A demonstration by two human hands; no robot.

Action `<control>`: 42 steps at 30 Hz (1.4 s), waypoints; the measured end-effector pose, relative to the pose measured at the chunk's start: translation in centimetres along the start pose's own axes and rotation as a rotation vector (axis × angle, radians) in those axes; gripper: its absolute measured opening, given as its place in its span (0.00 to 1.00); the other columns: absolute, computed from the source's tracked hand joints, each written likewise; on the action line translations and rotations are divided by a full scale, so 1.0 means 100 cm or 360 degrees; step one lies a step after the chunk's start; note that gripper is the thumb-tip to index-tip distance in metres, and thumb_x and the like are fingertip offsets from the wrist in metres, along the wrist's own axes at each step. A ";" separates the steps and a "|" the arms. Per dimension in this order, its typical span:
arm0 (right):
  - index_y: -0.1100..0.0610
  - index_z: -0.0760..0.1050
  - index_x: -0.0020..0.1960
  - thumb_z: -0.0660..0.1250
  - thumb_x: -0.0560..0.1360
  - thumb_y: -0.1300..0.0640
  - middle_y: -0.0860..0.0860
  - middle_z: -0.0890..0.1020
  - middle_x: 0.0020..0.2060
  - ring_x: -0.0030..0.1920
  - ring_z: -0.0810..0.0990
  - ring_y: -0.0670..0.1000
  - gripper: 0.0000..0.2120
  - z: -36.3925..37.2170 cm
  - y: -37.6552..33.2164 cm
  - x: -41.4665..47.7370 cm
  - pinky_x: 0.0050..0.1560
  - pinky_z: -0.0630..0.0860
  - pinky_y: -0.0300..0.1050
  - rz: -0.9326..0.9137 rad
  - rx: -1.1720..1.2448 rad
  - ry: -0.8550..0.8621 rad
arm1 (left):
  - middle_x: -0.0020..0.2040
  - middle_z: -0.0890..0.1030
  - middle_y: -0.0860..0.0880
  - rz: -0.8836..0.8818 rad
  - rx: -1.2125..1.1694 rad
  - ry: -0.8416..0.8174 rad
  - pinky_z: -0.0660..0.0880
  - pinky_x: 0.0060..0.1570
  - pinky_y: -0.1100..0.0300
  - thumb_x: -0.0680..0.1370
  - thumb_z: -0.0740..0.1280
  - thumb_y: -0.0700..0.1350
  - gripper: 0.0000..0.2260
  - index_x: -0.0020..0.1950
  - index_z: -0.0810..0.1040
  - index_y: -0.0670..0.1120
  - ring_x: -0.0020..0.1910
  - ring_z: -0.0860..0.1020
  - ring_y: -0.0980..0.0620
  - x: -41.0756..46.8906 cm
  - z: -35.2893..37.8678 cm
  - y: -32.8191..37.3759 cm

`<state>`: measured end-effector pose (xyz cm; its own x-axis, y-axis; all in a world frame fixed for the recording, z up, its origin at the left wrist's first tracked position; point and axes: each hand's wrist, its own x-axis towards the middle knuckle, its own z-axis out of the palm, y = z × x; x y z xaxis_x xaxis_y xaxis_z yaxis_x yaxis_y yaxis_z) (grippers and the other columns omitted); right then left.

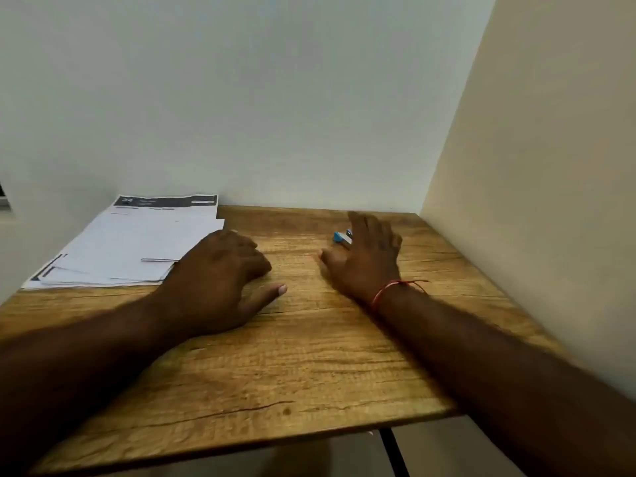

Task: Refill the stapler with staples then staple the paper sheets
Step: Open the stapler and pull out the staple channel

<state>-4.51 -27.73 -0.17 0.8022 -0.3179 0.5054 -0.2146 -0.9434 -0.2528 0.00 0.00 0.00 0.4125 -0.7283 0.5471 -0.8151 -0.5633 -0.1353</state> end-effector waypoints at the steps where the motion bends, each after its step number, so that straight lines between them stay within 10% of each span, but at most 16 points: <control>1: 0.50 0.71 0.77 0.73 0.72 0.31 0.52 0.75 0.72 0.75 0.70 0.59 0.40 0.001 0.006 0.007 0.74 0.64 0.61 0.0095 0.0027 0.0031 | 0.46 0.87 0.54 -0.0002 -0.0018 0.0000 0.77 0.59 0.47 0.86 0.60 0.72 0.28 0.50 0.88 0.52 0.52 0.84 0.48 -0.002 0.001 -0.002; 12: 0.48 0.84 0.64 0.71 0.78 0.30 0.52 0.86 0.63 0.69 0.77 0.60 0.25 0.013 0.021 0.031 0.69 0.69 0.60 0.0394 -0.0119 -0.0181 | 0.62 0.89 0.61 -0.0174 -0.0139 -0.0206 0.78 0.68 0.50 0.80 0.58 0.79 0.33 0.67 0.87 0.57 0.62 0.84 0.54 -0.001 0.002 -0.006; 21: 0.54 0.82 0.53 0.74 0.82 0.51 0.50 0.82 0.50 0.56 0.79 0.56 0.06 0.014 -0.009 0.005 0.58 0.77 0.56 -0.0270 0.0425 0.0167 | 0.54 0.89 0.67 -0.0858 -0.0984 -0.0038 0.78 0.58 0.69 0.73 0.78 0.74 0.30 0.71 0.85 0.62 0.55 0.85 0.70 0.002 0.008 -0.017; 27: 0.55 0.76 0.57 0.69 0.85 0.53 0.51 0.80 0.51 0.50 0.79 0.53 0.07 0.022 -0.081 -0.025 0.50 0.78 0.53 -0.0586 0.0835 0.0249 | 0.52 0.94 0.45 -0.1125 -0.1962 0.0263 0.89 0.61 0.46 0.83 0.78 0.55 0.15 0.64 0.89 0.48 0.55 0.93 0.45 0.007 0.010 -0.020; 30: 0.52 0.74 0.56 0.69 0.83 0.52 0.48 0.80 0.48 0.46 0.79 0.49 0.06 0.024 -0.101 -0.027 0.45 0.79 0.54 -0.0617 0.0946 0.0196 | 0.53 0.93 0.39 -0.1098 -0.2174 0.0409 0.90 0.56 0.51 0.85 0.77 0.45 0.05 0.56 0.92 0.47 0.54 0.92 0.41 0.005 0.008 -0.023; 36: 0.47 0.79 0.54 0.78 0.79 0.48 0.45 0.87 0.43 0.42 0.86 0.46 0.09 0.019 -0.093 -0.024 0.39 0.82 0.43 -0.0431 0.1278 -0.0058 | 0.50 0.93 0.41 -0.1076 -0.2099 0.0435 0.90 0.55 0.52 0.83 0.80 0.45 0.04 0.57 0.91 0.49 0.47 0.91 0.47 0.002 0.007 -0.024; 42: 0.51 0.82 0.65 0.80 0.80 0.50 0.51 0.89 0.48 0.49 0.90 0.53 0.16 0.004 -0.075 -0.016 0.54 0.88 0.57 -0.0267 0.1624 -0.0352 | 0.50 0.93 0.53 -0.0874 -0.1477 0.0314 0.86 0.54 0.56 0.84 0.78 0.49 0.10 0.65 0.89 0.56 0.48 0.91 0.54 0.000 -0.002 -0.022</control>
<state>-3.94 -20.07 0.58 0.8840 -0.0698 0.4623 0.3958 -0.4149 -0.8193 1.67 1.29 0.47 0.8081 -0.3462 0.4765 -0.5635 -0.2185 0.7967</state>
